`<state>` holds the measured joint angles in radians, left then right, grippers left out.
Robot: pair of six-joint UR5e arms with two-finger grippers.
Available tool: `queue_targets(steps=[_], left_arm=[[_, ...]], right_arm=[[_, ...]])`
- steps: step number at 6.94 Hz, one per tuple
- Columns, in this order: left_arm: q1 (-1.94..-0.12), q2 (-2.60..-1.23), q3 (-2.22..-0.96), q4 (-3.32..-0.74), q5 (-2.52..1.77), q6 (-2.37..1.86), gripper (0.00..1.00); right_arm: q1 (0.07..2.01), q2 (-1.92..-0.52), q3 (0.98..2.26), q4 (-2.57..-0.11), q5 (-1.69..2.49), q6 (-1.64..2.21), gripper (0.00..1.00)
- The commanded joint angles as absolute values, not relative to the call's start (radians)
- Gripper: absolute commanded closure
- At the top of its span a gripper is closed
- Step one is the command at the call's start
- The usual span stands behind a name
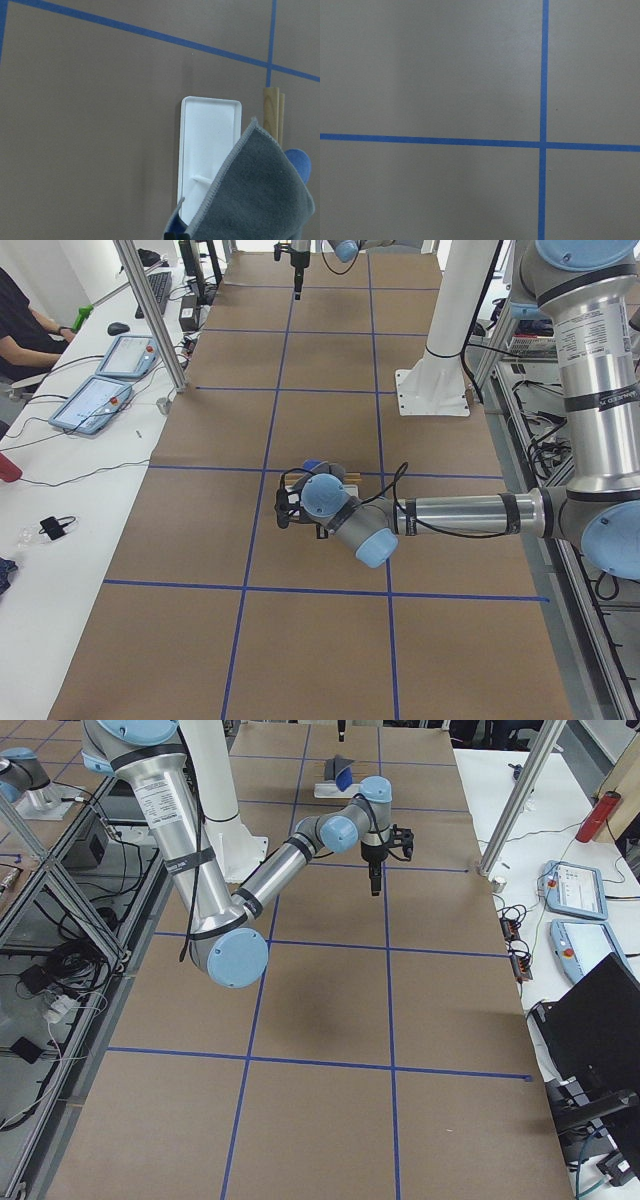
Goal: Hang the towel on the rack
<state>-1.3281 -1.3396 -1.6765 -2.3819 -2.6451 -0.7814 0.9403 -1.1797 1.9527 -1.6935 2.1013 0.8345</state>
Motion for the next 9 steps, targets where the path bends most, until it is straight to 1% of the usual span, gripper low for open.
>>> queue_targets(steps=[1, 4, 5, 6, 7, 8, 9], left_arm=[[-1.328, -1.347, -1.667, -2.431, -2.597, -0.779, 0.02], [-1.350, -1.403, -1.622, -2.439, -2.395, -0.778, 0.02], [-1.371, -1.410, -1.599, -2.431, -2.352, -0.758, 0.02], [-1.400, -1.411, -1.568, -2.419, -2.338, -0.624, 0.02], [-1.432, -1.419, -1.537, -2.345, -2.309, -0.495, 0.02], [-1.490, -1.463, -1.540, -2.216, -2.309, -0.356, 0.02], [-1.535, -1.518, -1.542, -2.057, -2.310, -0.228, 0.02]], right_arm=[[0.940, -1.184, 1.951, -1.694, 2.129, 0.827, 0.00], [0.951, -1.215, 1.951, -1.692, 2.105, 0.831, 0.00], [0.980, -1.267, 1.950, -1.690, 2.105, 0.830, 0.00], [1.056, -1.296, 1.935, -1.675, 2.121, 0.822, 0.00], [1.134, -1.314, 1.901, -1.675, 2.184, 0.664, 0.00], [1.228, -1.336, 1.840, -1.677, 2.253, 0.468, 0.00], [1.302, -1.362, 1.785, -1.675, 2.281, 0.372, 0.00]])
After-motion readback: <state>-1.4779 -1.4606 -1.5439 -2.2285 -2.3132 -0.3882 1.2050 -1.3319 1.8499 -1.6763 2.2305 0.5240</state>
